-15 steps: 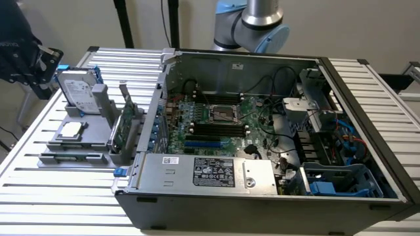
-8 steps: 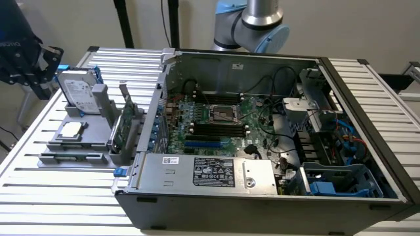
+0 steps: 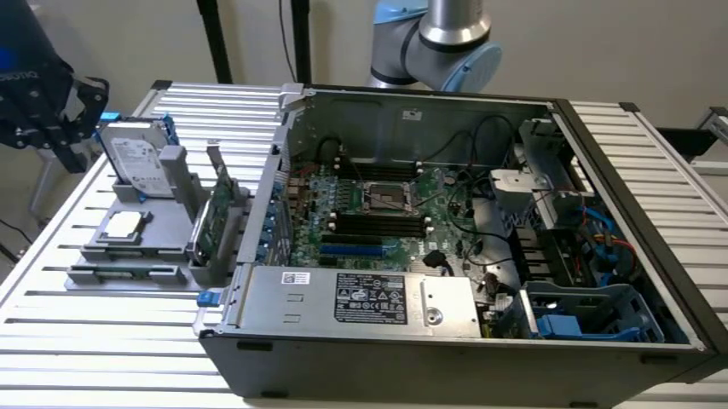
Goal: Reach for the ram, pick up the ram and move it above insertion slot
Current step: 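Pick up the ram and move it above insertion slot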
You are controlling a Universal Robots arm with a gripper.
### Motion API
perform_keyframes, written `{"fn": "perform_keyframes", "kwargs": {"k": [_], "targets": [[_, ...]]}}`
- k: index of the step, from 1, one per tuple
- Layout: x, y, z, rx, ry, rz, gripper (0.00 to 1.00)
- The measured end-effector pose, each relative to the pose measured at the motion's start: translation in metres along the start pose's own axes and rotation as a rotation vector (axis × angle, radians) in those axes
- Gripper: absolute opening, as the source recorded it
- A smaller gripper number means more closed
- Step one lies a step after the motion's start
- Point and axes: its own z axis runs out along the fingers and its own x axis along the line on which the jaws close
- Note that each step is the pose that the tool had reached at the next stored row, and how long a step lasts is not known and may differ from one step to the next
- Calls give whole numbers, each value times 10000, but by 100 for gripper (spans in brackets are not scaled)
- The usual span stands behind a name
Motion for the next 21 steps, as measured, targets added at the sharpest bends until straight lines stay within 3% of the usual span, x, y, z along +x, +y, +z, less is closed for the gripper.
{"fn": "perform_keyframes", "kwargs": {"k": [21], "targets": [[0,0,-1,1,147,-3819,11]]}}
